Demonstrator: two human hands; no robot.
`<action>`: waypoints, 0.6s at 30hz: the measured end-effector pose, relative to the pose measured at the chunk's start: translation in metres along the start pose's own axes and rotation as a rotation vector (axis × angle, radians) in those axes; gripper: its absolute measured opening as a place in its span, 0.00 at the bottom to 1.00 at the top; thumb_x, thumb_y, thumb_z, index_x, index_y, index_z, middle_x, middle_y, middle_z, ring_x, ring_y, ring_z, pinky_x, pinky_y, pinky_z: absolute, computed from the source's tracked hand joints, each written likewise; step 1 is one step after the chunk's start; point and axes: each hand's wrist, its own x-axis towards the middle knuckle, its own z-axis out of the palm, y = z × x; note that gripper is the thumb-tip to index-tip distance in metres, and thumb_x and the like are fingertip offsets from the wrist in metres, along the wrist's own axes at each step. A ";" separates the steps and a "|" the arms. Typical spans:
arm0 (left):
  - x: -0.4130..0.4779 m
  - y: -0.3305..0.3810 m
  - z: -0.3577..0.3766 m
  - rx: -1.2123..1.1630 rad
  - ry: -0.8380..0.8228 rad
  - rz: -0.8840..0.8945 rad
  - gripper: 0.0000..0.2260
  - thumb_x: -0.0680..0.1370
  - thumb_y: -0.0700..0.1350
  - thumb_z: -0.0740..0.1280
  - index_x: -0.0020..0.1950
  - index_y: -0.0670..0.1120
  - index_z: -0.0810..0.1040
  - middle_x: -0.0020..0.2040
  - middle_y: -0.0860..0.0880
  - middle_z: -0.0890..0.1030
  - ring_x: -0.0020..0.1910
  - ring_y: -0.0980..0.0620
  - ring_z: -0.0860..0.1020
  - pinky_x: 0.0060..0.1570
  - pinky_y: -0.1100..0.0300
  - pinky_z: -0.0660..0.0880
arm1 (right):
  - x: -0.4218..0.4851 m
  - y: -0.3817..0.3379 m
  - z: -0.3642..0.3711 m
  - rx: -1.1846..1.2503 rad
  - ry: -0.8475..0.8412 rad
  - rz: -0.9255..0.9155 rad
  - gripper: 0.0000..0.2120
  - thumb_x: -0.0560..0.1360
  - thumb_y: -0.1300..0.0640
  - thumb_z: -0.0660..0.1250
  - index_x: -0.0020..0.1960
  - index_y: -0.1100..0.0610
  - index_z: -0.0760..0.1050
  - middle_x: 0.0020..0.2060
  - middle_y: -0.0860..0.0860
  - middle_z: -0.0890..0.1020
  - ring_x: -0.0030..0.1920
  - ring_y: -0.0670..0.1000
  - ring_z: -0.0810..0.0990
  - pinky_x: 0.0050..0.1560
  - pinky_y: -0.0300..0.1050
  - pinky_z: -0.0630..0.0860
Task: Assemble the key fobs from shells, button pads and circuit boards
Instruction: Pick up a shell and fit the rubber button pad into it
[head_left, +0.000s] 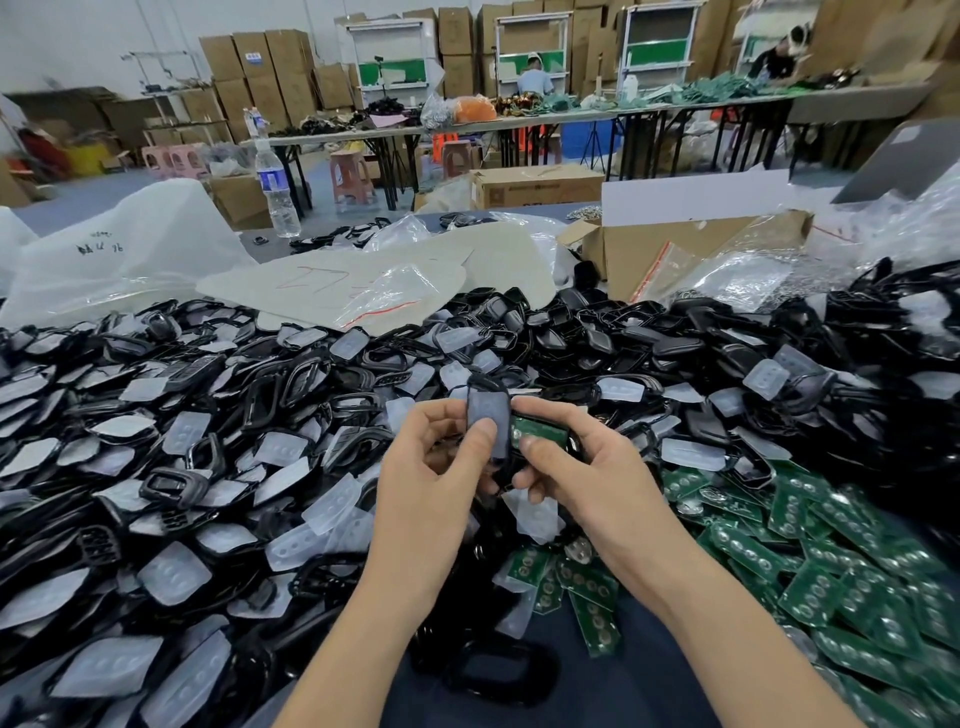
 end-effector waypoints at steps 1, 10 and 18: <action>0.001 0.000 -0.001 -0.029 0.024 -0.005 0.03 0.79 0.44 0.71 0.51 0.52 0.79 0.45 0.49 0.85 0.34 0.53 0.80 0.36 0.63 0.78 | 0.000 0.000 0.000 0.021 -0.002 0.006 0.15 0.80 0.63 0.68 0.57 0.44 0.84 0.40 0.48 0.85 0.38 0.49 0.83 0.38 0.37 0.78; 0.007 0.001 -0.008 -0.136 0.147 -0.013 0.06 0.79 0.45 0.71 0.53 0.46 0.78 0.44 0.46 0.84 0.34 0.54 0.79 0.36 0.62 0.78 | -0.001 -0.004 -0.002 0.195 -0.006 0.062 0.16 0.78 0.66 0.69 0.56 0.48 0.86 0.38 0.49 0.84 0.36 0.48 0.83 0.35 0.37 0.78; 0.005 0.004 -0.007 -0.112 0.139 0.014 0.04 0.79 0.44 0.71 0.53 0.49 0.78 0.42 0.45 0.83 0.35 0.54 0.78 0.36 0.63 0.78 | -0.004 -0.006 0.000 0.184 -0.039 0.079 0.15 0.78 0.67 0.69 0.55 0.49 0.86 0.37 0.49 0.84 0.34 0.48 0.83 0.34 0.37 0.78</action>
